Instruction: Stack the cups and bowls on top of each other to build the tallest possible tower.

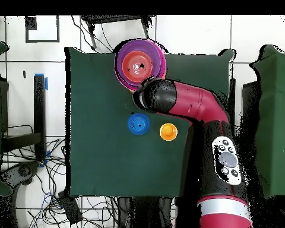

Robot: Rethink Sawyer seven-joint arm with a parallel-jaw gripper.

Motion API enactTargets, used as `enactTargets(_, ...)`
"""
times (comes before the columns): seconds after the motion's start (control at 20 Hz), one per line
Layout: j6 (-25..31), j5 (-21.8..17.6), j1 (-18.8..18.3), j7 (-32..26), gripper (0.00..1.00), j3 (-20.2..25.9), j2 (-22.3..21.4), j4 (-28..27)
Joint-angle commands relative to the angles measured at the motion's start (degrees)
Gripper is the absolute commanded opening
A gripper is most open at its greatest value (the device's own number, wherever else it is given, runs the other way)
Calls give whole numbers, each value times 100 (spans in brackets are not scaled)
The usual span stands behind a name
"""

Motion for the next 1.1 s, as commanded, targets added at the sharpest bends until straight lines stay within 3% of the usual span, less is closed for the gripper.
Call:
enactTargets(0.05,-334,-535,-193,-1027,100,635,98,988)
enactTargets(0.25,-379,-651,-353,-1090,100,702,47,1107)
enactTargets(0.75,145,-754,-511,-1045,100,811,-363,1148)
enactTargets(1.1,95,-817,-608,-1076,100,892,-301,1153)
